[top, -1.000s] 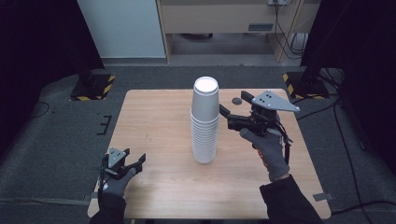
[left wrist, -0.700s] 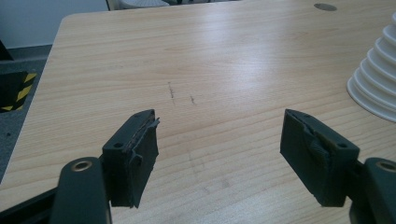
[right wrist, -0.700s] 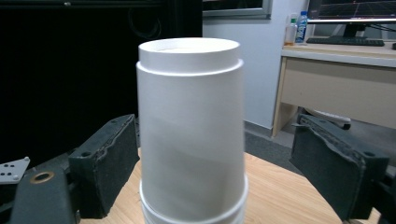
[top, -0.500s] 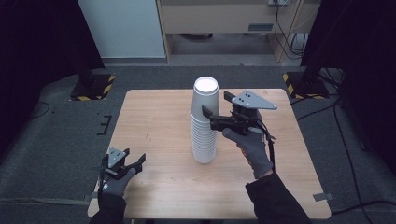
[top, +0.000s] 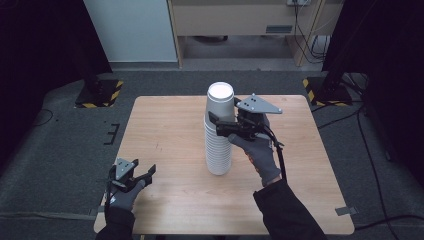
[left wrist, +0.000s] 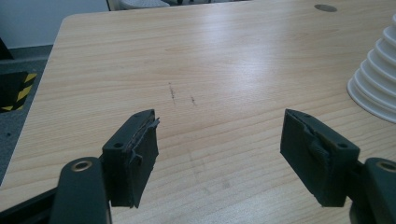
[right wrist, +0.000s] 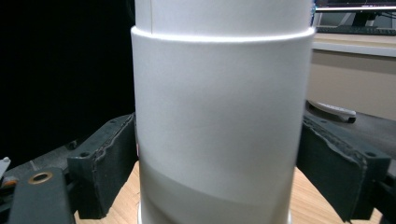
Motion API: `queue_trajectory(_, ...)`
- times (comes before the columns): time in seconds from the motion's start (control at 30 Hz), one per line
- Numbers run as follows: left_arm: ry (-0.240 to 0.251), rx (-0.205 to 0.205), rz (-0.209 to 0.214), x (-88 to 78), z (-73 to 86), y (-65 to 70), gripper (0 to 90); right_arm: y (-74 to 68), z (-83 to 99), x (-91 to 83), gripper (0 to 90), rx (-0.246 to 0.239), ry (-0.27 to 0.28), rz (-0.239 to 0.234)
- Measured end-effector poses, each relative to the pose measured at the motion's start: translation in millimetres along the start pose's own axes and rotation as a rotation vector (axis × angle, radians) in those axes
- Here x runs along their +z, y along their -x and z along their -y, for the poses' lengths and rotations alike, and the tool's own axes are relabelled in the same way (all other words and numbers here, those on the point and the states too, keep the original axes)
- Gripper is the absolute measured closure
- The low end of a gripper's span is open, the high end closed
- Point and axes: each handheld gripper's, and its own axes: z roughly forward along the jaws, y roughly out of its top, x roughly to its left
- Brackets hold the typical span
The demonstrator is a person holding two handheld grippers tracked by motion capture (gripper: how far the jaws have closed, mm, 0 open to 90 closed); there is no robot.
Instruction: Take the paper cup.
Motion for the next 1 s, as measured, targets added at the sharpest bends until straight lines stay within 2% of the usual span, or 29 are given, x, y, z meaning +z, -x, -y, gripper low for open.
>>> queue_trajectory(0.4, 0.002, 0.000, 0.000, -0.3, -0.3, -0.2, 26.4, -1.1, 3.8, 13.5, 12.7, 0.005, -0.017, 0.014)
queue_trajectory(0.67, 0.002, 0.000, -0.001, -0.4, -0.2, -0.3, 26.4, -4.5, 4.3, 21.6, 12.6, -0.015, -0.029, 0.044)
queue_trajectory(1.0, 0.003, 0.000, -0.002, -0.7, -0.3, -0.6, 26.4, -4.4, 3.6, 21.1, 14.6, -0.005, -0.024, 0.041)
